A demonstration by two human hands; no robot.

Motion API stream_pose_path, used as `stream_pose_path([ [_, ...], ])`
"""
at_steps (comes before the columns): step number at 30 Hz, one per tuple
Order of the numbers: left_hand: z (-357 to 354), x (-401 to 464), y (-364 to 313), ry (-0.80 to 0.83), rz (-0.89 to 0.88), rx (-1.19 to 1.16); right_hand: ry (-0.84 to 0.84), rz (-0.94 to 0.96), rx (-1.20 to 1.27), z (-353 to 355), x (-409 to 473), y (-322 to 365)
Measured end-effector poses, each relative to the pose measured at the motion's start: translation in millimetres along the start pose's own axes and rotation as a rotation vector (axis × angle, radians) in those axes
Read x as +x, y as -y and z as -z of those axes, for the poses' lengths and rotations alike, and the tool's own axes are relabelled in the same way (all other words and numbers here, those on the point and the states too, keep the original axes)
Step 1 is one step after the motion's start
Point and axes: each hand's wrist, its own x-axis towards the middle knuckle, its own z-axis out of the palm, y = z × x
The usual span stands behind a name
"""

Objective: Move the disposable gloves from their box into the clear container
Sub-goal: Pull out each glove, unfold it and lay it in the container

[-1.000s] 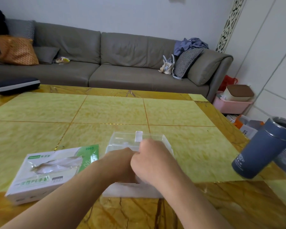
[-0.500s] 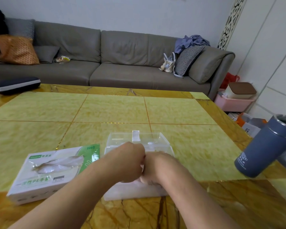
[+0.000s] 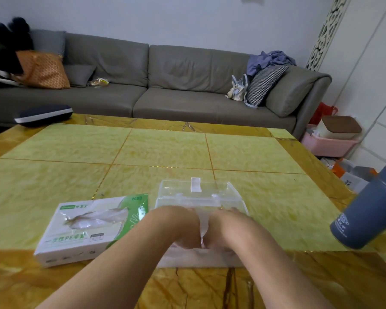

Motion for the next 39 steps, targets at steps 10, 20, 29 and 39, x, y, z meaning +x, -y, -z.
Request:
stream_pose_path([
  [10,-13,-42,27,-0.560,-0.154,-0.282,-0.392,-0.027,0.070,-1,-17,-1],
  [20,-42,-64,162,-0.781,0.224,-0.351,-0.778,0.462,0.050,-19,-58,53],
  [29,-59,-41,173,-0.717,0.274,-0.320,-0.590,0.668,-0.303,-85,-38,116],
  [39,-54,-34,164,-0.759,0.284,-0.262,-0.708,0.630,-0.175,-107,-17,126],
])
